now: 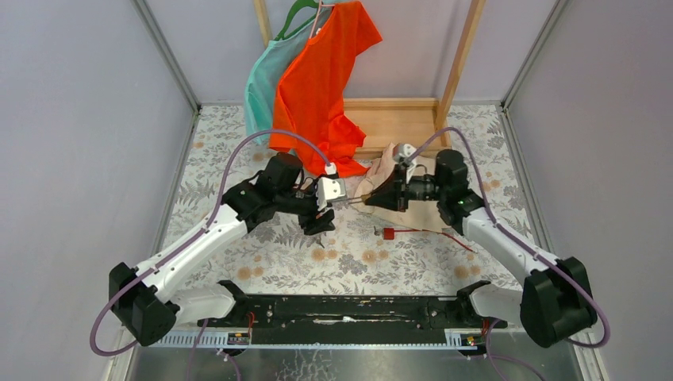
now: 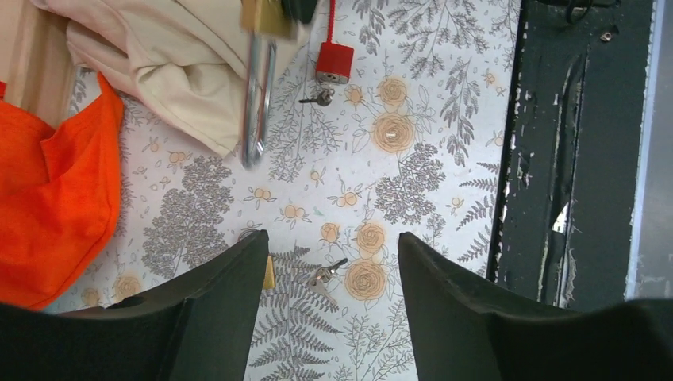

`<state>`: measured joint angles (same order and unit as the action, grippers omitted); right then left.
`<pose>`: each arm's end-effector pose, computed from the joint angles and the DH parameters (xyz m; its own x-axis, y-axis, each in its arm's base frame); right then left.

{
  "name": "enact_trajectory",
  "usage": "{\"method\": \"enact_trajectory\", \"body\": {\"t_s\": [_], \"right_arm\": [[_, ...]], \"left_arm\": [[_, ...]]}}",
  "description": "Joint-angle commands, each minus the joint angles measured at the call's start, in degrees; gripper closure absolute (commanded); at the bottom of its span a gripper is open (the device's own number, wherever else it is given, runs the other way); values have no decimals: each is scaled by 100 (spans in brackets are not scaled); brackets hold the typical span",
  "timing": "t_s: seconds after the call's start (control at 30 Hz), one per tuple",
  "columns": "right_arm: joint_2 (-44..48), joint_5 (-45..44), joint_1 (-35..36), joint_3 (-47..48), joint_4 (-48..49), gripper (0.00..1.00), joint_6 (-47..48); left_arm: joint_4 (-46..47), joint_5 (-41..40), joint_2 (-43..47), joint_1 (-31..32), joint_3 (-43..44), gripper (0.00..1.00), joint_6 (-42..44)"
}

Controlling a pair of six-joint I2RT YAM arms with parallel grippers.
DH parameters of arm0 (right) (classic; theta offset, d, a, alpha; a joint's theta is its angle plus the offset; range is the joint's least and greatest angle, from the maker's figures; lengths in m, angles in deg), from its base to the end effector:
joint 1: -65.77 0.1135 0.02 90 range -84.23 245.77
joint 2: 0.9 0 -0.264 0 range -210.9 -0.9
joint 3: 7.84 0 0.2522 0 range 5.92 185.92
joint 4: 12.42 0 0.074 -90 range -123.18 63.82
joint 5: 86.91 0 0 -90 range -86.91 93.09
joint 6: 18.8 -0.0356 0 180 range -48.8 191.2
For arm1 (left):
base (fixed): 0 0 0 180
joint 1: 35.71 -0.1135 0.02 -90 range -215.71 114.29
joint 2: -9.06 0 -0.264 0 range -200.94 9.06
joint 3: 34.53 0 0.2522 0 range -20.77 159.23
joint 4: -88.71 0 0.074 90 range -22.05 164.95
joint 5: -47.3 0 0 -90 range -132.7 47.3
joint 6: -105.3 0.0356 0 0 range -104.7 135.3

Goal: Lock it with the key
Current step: Lock the lock.

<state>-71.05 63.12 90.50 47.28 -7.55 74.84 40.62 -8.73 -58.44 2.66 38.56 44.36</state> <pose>0.2271 0.1386 0.2802 -0.0975 -0.0798 -0.9920 -0.9917 0.0921 0.0900 0.1808 -0.1685 0.3120 -0.0561 0.5582 -0.8278 0.9896 0.1411 0.0281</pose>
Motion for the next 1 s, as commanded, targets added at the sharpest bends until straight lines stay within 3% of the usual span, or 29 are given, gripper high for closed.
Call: {"method": "enact_trajectory", "body": {"t_s": [0.0,0.23,0.47,0.63,0.97], "right_arm": [[576,521,-558,-55,1123,100,-941],[745,738,-1029,-327,2940,100,-2735],[685,828,-1065,-439,3722,100,-3430],[634,874,-1064,-514,4200,100,-3790],[488,934,-1058,-594,4464,100,-3911]], "left_arm": [[242,-183,-50,-64,424,30,199],[669,652,-506,-304,1348,28,-513],[1829,1450,-426,-502,878,28,-1291],[2156,1878,-579,-505,777,44,-1594],[2558,2123,-739,-515,606,59,-1965]]}}
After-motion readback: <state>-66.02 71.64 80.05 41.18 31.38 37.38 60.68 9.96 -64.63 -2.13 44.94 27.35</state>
